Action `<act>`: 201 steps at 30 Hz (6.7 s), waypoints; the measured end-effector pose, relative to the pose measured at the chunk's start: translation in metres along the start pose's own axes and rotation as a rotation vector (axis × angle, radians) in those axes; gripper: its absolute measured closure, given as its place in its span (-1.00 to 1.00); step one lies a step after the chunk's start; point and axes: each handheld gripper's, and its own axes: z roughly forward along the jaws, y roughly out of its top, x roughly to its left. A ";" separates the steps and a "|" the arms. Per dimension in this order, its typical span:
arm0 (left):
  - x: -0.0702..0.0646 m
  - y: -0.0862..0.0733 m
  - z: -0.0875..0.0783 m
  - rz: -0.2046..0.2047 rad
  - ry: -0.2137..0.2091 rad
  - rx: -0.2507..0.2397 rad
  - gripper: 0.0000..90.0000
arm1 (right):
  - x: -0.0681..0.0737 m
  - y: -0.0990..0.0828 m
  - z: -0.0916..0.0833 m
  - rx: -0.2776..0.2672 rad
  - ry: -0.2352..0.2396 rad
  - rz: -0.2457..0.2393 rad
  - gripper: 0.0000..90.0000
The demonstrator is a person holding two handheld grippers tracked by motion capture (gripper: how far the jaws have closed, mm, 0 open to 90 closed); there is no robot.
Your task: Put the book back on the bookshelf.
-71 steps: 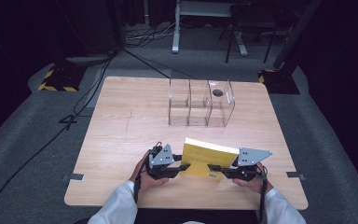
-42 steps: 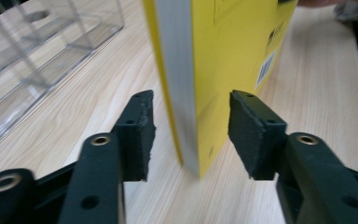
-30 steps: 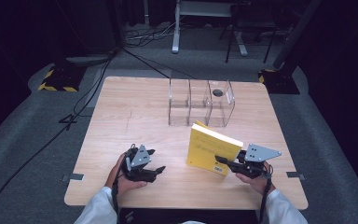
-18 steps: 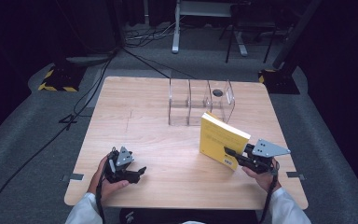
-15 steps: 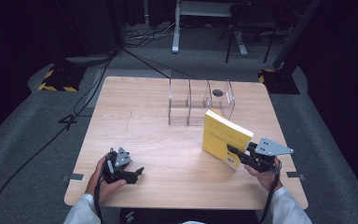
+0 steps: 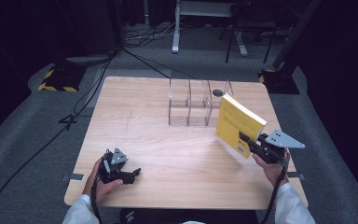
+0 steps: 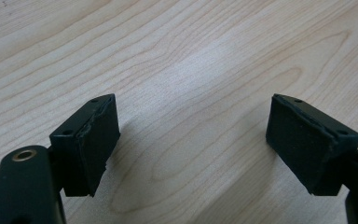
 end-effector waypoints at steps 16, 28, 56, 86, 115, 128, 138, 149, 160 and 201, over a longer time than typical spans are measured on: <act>0.000 0.000 0.000 0.009 -0.006 0.001 -0.62 | -0.008 0.028 0.027 -0.011 -0.102 0.021 0.69; 0.000 0.000 0.000 0.009 -0.011 0.001 -0.61 | -0.010 0.045 0.061 0.013 -0.161 0.016 0.69; -0.002 0.000 0.001 0.025 -0.040 -0.005 -0.61 | -0.031 0.052 0.117 0.033 -0.259 0.086 0.69; -0.002 0.001 0.001 0.055 -0.053 -0.002 -0.61 | -0.037 0.037 0.170 0.060 -0.338 0.143 0.69; -0.003 0.000 0.001 0.053 -0.059 -0.001 -0.61 | -0.040 0.032 0.152 0.089 -0.347 0.141 0.60; -0.003 0.000 0.001 0.057 -0.055 0.000 -0.61 | -0.041 0.033 0.138 0.064 -0.335 0.144 0.51; -0.003 0.000 0.001 0.057 -0.055 0.000 -0.61 | -0.037 0.033 0.123 0.059 -0.303 0.116 0.38; -0.003 0.000 0.001 0.058 -0.055 0.001 -0.61 | -0.037 0.031 0.101 0.100 -0.264 0.072 0.13; -0.003 0.000 0.001 0.058 -0.055 0.000 -0.61 | -0.041 0.028 0.082 0.165 -0.224 0.027 0.02; -0.002 0.000 0.001 0.059 -0.055 0.001 -0.61 | 0.000 0.015 0.019 0.332 0.016 -0.165 -0.20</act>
